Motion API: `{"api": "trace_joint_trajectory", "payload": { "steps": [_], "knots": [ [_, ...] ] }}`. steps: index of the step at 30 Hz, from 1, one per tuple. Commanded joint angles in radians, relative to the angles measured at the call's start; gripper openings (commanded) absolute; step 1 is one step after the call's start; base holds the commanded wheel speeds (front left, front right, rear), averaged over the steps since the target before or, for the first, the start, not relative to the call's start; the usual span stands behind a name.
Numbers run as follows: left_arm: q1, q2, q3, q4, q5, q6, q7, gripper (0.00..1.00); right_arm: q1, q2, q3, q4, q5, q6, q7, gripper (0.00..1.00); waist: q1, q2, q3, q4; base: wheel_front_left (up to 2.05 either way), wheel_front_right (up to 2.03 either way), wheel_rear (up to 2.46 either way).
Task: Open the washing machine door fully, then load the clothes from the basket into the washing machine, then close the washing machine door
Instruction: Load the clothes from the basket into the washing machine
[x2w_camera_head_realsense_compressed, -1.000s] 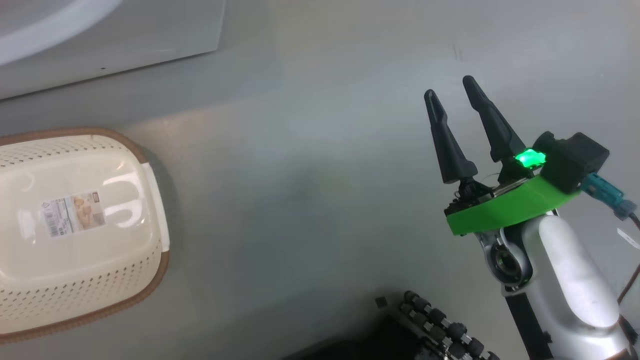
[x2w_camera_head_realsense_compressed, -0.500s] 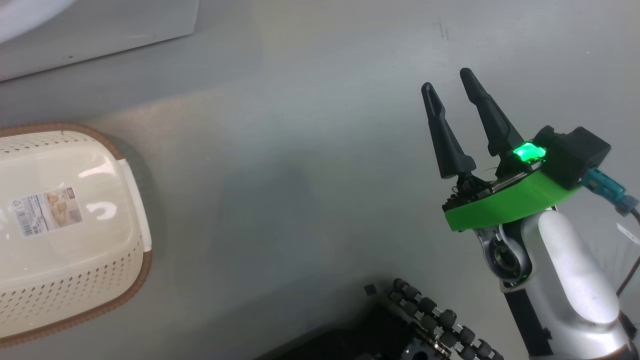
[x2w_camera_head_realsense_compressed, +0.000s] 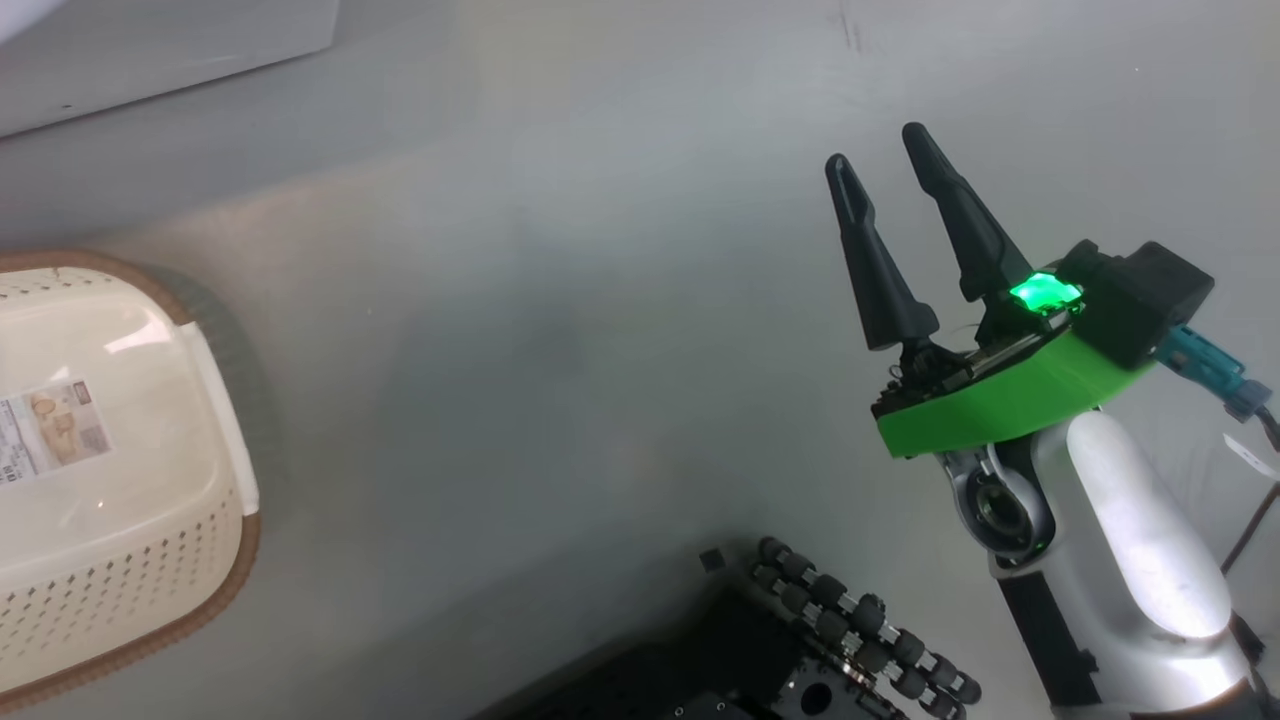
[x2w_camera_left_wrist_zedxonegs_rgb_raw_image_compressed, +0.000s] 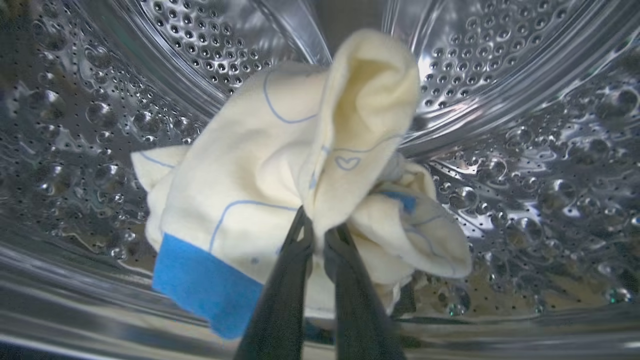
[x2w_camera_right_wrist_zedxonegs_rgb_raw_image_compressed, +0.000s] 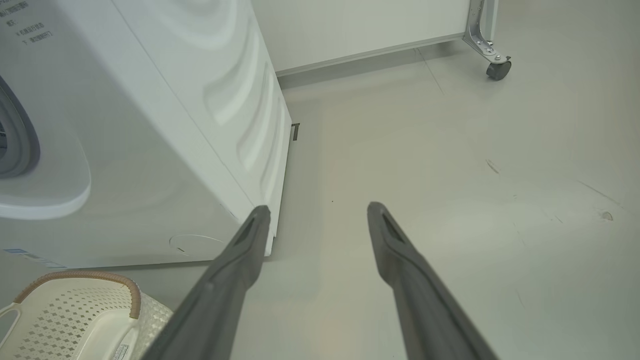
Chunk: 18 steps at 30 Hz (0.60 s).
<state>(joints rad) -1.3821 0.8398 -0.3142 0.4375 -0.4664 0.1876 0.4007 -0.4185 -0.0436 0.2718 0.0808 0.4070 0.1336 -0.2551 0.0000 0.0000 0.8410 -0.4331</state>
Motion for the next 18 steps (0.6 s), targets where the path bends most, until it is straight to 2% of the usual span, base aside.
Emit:
{"api": "trace_joint_trajectory", "payload": {
  "steps": [1, 11, 17, 18],
  "knots": [
    [-0.032, 0.057, 0.04, -0.024, 0.004, -0.001, -0.005, 0.0, 0.019, -0.007, 0.015, -0.026, 0.009, -0.003, -0.007, 1.0, 0.0, 0.0, 0.01, -0.011, 0.0, 0.0, 0.0],
    [-0.124, 0.061, 0.06, 0.046, 0.021, -0.06, -0.247, 0.0, 0.014, -0.007, 0.031, -0.026, 0.028, -0.003, -0.007, 1.0, 0.0, 0.0, 0.052, -0.058, 0.0, 0.0, 0.0],
    [-0.139, 0.028, 0.051, 0.125, 0.018, -0.038, -0.242, 0.0, 0.016, -0.007, 0.03, -0.022, 0.022, -0.003, -0.007, 1.0, 0.0, 0.0, 0.054, -0.049, 0.0, 0.0, 0.0],
    [-0.138, 0.021, 0.05, 0.132, 0.015, -0.034, -0.238, 0.1, 0.015, -0.007, 0.03, -0.021, 0.021, -0.003, -0.007, 1.0, 0.0, 0.0, 0.053, -0.046, 0.0, 0.0, 0.0]
  ]
}}
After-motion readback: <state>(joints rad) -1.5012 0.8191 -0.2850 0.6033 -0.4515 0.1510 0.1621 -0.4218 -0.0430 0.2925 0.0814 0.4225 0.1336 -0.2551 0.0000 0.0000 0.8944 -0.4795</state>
